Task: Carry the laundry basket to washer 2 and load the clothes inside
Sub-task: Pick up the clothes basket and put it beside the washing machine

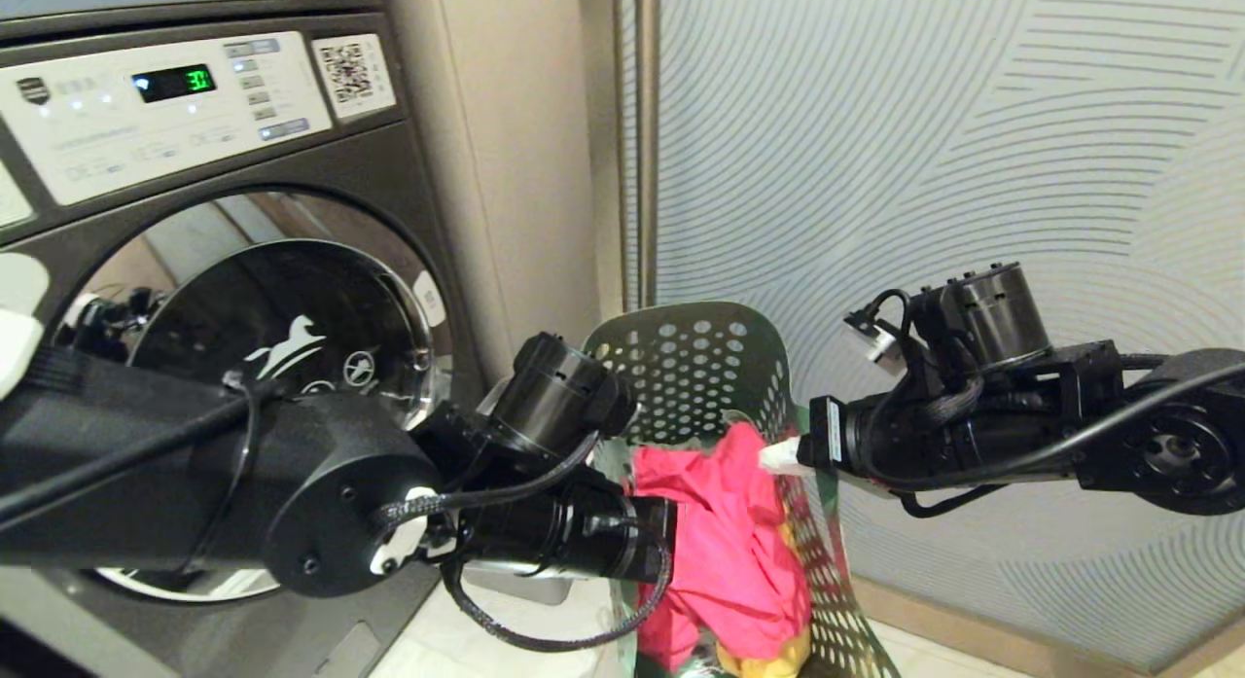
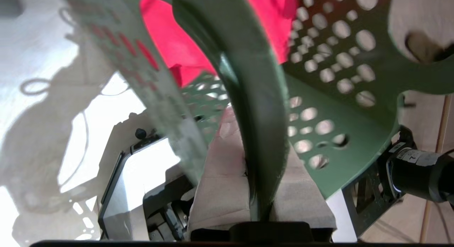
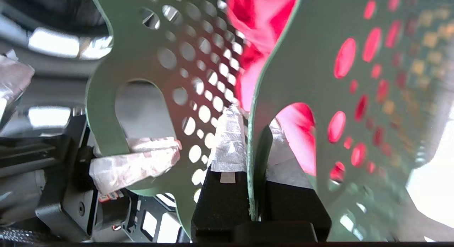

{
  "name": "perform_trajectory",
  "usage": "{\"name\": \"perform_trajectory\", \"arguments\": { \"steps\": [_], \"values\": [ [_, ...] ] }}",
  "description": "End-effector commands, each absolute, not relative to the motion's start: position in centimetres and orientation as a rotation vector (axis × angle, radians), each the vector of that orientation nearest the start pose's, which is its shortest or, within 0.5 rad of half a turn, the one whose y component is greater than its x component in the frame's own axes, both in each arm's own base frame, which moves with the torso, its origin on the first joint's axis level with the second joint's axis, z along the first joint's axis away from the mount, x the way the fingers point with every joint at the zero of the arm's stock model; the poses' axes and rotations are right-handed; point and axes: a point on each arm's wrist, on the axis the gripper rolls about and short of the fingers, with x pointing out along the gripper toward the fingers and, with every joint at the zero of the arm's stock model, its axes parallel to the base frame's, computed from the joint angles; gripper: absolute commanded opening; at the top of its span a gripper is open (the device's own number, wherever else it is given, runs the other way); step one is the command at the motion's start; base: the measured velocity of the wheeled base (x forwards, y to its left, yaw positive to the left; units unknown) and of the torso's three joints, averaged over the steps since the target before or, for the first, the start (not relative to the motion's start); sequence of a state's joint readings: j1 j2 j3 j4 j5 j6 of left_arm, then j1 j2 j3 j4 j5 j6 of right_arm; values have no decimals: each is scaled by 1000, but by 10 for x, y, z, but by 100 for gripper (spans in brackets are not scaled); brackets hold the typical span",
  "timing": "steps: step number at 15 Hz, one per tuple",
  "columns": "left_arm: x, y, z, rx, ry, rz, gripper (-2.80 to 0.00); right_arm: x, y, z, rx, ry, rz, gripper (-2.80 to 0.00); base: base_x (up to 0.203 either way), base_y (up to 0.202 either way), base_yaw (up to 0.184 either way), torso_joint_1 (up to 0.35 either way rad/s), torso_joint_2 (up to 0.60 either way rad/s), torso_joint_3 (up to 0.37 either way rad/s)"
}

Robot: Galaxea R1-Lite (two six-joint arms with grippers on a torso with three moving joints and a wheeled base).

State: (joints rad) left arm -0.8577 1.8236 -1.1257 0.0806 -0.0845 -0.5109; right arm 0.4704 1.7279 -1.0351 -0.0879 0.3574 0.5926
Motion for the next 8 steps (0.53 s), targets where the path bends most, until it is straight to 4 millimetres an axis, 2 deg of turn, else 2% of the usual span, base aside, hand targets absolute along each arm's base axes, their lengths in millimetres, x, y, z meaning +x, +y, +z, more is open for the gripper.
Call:
{"name": "perform_trajectory", "arguments": {
  "steps": [1, 8],
  "values": [
    [215, -251, 164, -151, 948, -672, -280, 275, 149, 185, 509, 843, 593, -280, -3, -10, 178, 5, 7, 2],
    [210, -246, 166, -153, 952, -668, -280, 275, 150, 185, 510, 844, 597, -280, 1, -8, 177, 3, 2, 2]
  ]
}}
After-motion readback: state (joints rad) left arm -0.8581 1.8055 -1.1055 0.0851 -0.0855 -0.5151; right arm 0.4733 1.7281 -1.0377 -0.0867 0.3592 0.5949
